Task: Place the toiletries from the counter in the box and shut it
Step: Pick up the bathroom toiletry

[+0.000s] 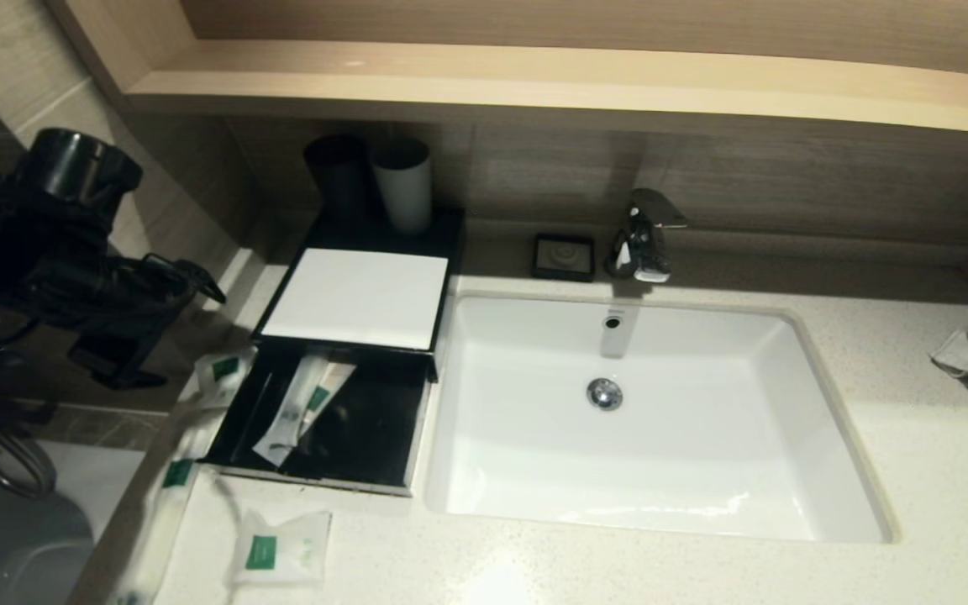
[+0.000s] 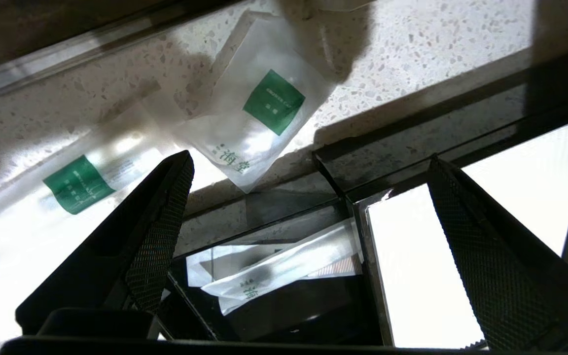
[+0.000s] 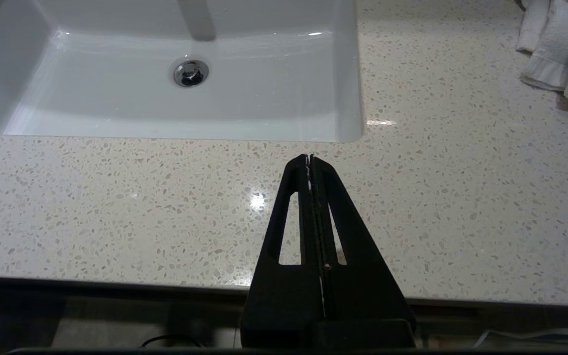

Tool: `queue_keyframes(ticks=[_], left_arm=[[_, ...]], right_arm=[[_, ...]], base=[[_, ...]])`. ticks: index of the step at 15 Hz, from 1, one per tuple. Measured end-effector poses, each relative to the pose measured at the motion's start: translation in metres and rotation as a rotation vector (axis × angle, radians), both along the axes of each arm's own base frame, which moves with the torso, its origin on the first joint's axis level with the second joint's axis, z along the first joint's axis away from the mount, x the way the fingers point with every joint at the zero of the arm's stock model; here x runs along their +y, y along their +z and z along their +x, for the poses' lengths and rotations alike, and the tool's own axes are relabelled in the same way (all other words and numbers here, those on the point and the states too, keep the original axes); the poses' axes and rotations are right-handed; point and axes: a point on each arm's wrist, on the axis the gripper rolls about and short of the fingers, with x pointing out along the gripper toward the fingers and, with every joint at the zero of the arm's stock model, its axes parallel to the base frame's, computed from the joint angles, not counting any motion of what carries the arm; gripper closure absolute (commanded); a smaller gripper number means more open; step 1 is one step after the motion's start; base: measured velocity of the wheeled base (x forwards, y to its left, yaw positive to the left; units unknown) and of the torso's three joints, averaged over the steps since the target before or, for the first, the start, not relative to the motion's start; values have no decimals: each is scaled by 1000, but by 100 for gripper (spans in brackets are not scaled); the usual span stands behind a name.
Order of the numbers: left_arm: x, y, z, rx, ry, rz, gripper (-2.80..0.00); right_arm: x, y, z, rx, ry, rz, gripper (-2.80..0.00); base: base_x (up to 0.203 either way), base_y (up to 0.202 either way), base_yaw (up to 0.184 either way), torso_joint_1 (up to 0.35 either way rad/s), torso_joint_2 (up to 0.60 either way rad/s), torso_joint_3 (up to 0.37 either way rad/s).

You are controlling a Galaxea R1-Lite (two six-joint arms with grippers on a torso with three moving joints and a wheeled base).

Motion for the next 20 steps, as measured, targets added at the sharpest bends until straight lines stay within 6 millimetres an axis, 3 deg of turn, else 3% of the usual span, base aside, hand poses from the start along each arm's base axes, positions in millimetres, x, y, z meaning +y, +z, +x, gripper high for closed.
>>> queue_keyframes(ticks=[13,20], left_arm=[[1,-31,24,98,47,-37,-280],[0,-38,31,117,34,-53,-280]], right_arm=[[0,0,0,0,0,0,0],[0,0,0,0,0,0,0]], base=[[0,0,0,0,0,0],[0,0,0,0,0,0]])
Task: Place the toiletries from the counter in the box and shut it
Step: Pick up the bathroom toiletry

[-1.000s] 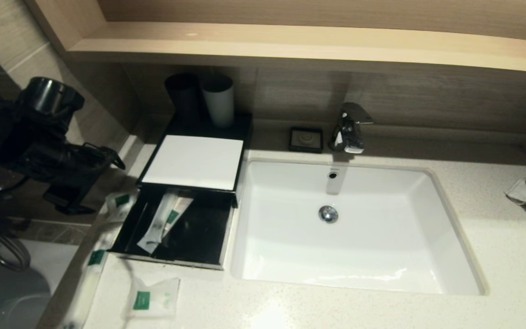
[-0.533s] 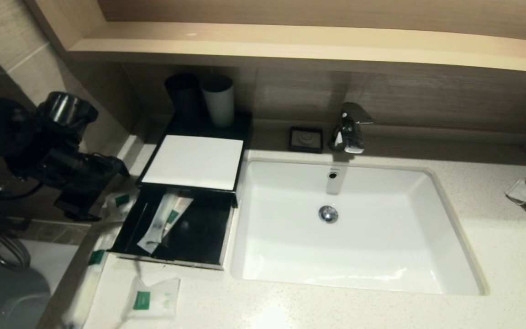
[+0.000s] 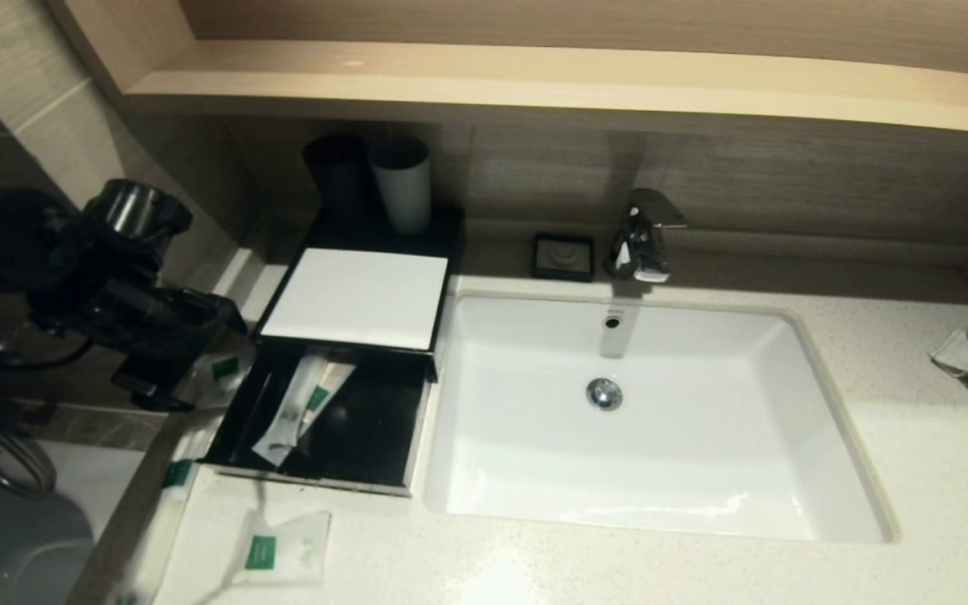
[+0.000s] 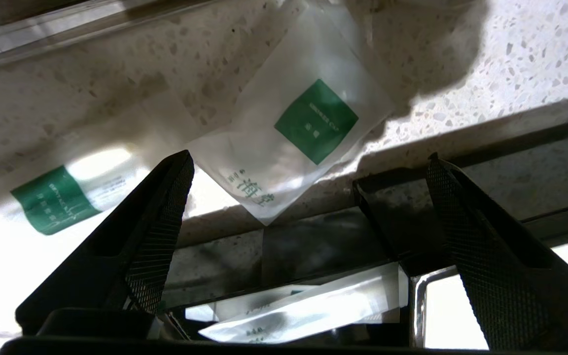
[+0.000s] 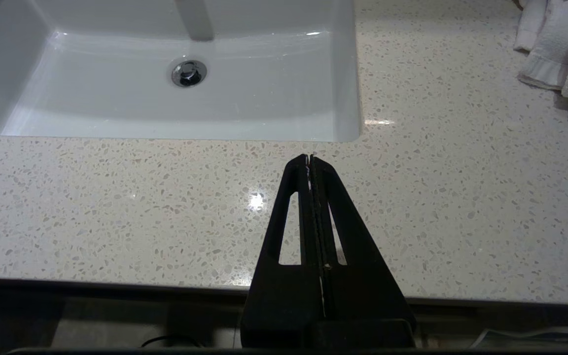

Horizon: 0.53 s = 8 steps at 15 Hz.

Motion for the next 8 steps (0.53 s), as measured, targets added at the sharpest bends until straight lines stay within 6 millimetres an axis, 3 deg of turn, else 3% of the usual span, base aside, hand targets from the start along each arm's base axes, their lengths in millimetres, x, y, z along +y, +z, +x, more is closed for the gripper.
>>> queue_keyframes(ticks=[8], left_arm=[[1,-10,8,24,-2,2,-280]], right_arm=[[0,0,0,0,0,0,0]], base=[[0,0,0,0,0,0]])
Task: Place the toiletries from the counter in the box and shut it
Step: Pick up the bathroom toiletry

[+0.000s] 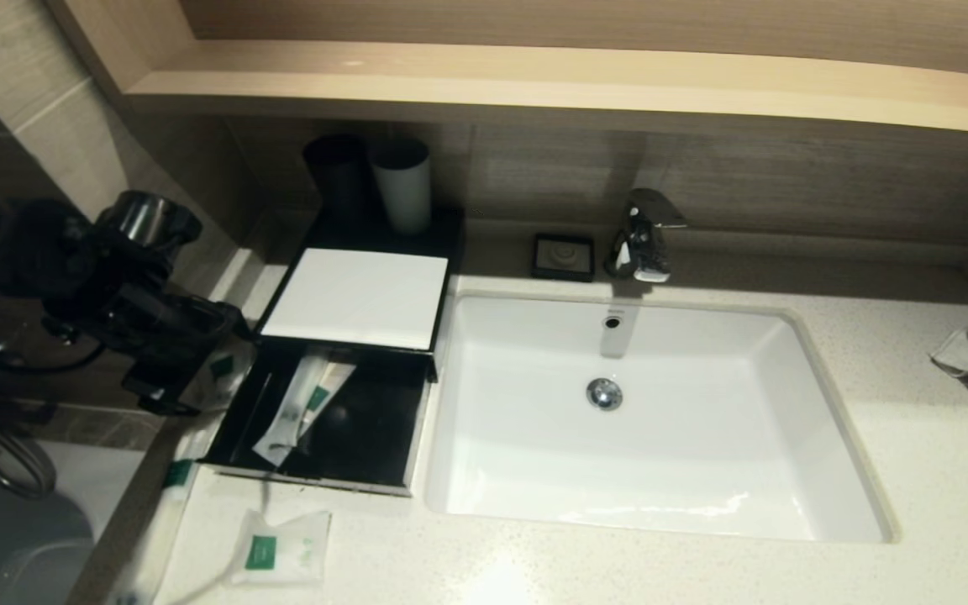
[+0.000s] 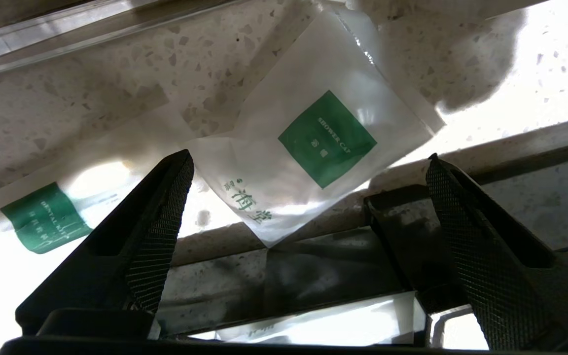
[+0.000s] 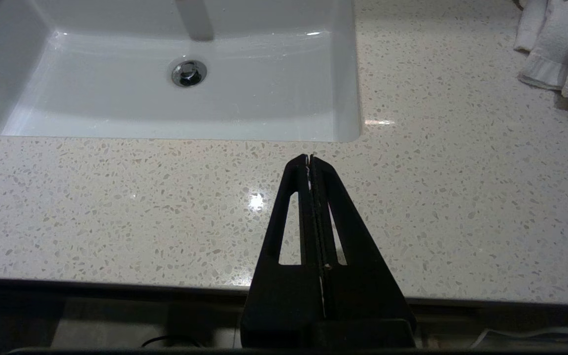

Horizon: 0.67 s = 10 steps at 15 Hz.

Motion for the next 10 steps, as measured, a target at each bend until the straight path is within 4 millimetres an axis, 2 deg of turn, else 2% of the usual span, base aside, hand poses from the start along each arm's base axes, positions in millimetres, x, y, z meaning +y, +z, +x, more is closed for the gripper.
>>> queue_keyframes(ticks=[4,5,10], left_arm=[[0,-1,1,5,0,1,-280],[0,-2,1,7,-1,1,0],[0,-2,1,11,-1,2,0]], right_arm=[[0,0,0,0,0,0,0],[0,0,0,0,0,0,0],[0,0,0,0,0,0,0]], base=[[0,0,0,0,0,0],[0,0,0,0,0,0],[0,0,0,0,0,0]])
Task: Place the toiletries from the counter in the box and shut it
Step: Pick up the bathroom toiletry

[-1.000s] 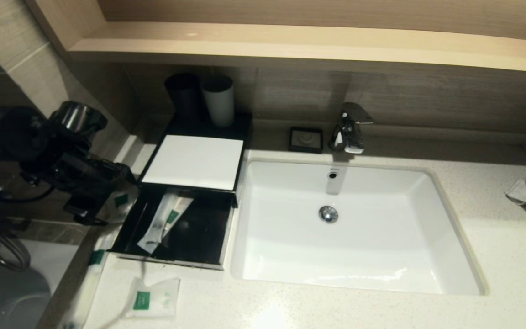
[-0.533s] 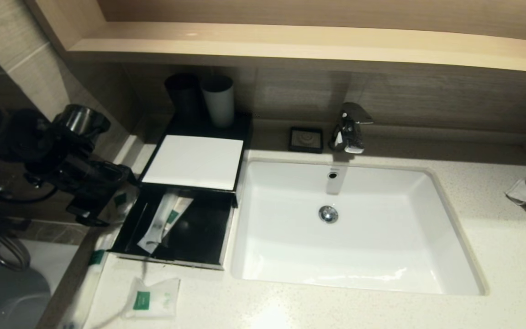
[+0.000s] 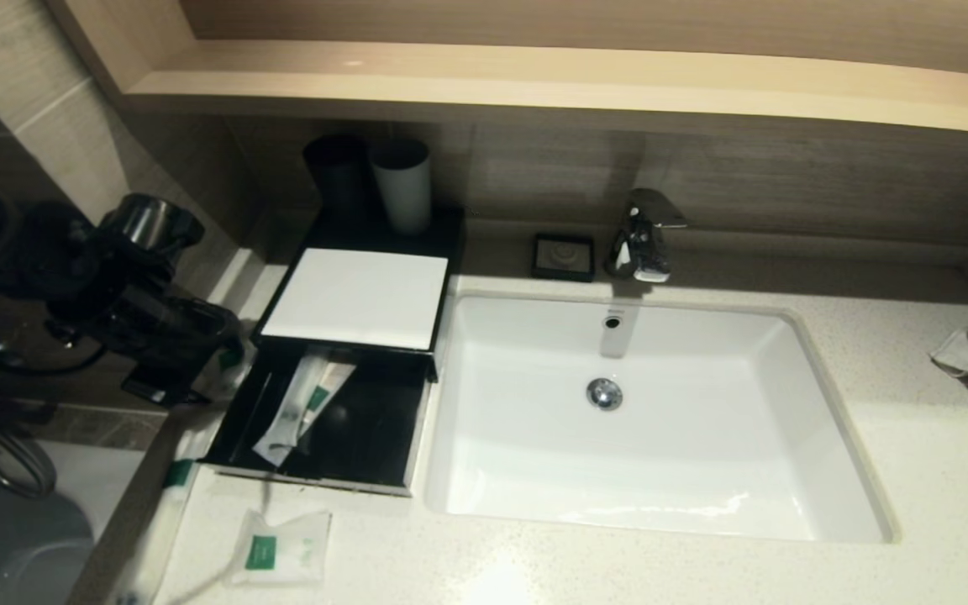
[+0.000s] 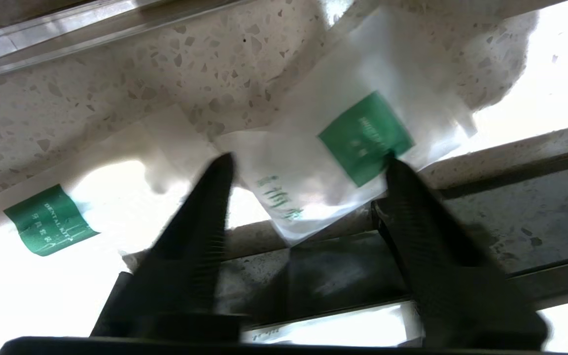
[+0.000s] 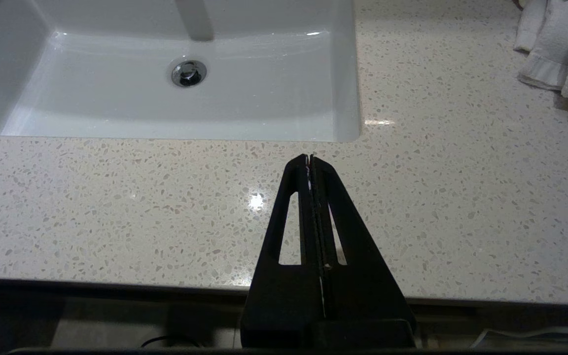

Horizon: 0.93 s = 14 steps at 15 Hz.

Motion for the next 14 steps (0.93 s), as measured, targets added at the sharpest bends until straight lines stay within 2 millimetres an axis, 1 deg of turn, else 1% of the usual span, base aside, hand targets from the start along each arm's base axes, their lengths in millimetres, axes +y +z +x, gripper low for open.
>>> queue_keyframes(ticks=[10,14], left_arm=[[0,1,-3,2,-2,6,0],[1,13,-11,-32,-13,15,0]], right_arm=[[0,0,0,0,0,0,0],[0,0,0,0,0,0,0]], base=[[0,0,0,0,0,0],[0,0,0,0,0,0]])
